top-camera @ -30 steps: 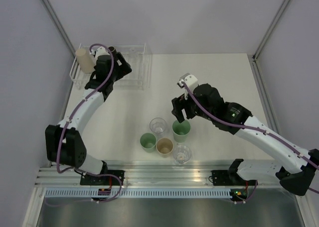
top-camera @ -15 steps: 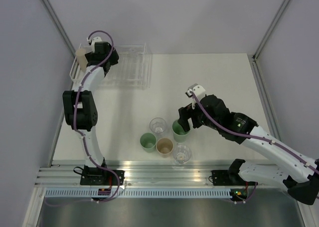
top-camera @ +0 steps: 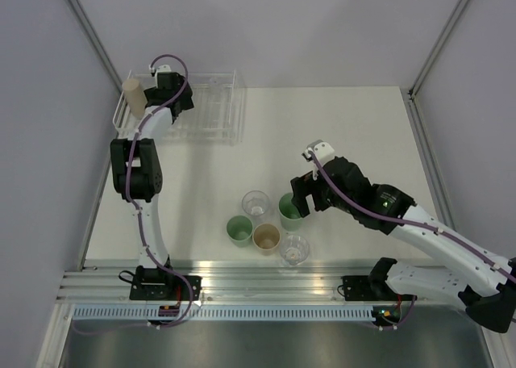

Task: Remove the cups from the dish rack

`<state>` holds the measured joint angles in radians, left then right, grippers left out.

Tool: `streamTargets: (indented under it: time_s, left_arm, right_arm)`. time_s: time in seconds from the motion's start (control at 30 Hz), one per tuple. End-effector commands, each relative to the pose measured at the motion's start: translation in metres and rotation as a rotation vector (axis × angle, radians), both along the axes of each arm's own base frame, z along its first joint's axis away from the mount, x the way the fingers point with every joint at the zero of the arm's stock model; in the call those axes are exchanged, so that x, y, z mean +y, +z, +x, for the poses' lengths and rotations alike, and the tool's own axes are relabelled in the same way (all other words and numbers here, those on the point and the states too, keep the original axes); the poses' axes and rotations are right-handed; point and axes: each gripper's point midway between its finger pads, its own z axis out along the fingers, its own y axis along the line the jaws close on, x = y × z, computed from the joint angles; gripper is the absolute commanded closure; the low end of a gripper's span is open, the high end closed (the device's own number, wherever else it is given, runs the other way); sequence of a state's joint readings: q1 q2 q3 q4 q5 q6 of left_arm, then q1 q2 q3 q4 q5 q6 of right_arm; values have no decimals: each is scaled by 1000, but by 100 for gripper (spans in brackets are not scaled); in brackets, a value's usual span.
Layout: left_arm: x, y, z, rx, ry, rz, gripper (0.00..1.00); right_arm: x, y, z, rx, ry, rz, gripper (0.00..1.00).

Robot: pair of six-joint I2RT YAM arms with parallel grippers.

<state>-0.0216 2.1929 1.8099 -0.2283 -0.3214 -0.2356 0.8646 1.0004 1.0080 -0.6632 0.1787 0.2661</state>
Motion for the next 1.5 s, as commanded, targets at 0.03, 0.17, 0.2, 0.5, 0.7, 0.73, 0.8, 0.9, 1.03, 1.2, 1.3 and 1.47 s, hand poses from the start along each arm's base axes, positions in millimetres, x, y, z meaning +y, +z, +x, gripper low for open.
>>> streamTargets:
  time_s: [0.03,0.17,0.2,0.5,0.7,0.73,0.8,0.9,1.03,1.2,1.3,1.47]
  left_arm:
    - [11,5,15,-39,2,11,0]
    - [29,4,18,-42,24,16,0]
    - [31,4,21,-46,25,18,0]
    - [44,10,42,-104,11,34,0]
    - [40,8,53,-140,-25,10,0]
    - [39,8,55,-144,-28,5,0]
    - [36,8,59,-158,-44,-3,3]
    - [31,4,64,-169,-74,-14,7]
    - [30,0,66,-168,-96,-14,18]
    - [25,5,67,-182,-111,-39,41]
    - [26,8,64,-181,-113,-36,67]
    - [25,16,50,-176,-109,-44,93]
  right_arm:
    - [-3,-8,5,10,-34,-26,3]
    - [1,-14,6,21,-28,-35,3]
    - [2,-15,6,25,-26,-37,3]
    - [5,-21,8,37,-16,-55,3]
    - [10,-22,11,46,-7,-60,2]
    - [11,-23,10,49,-3,-60,2]
    - [12,-25,11,52,-2,-61,2]
    - [13,-29,11,63,-3,-68,2]
    - [13,-32,10,70,2,-70,2]
    - [15,-35,9,72,9,-68,2]
    - [15,-37,9,73,11,-67,2]
    - [15,-38,8,69,15,-57,2]
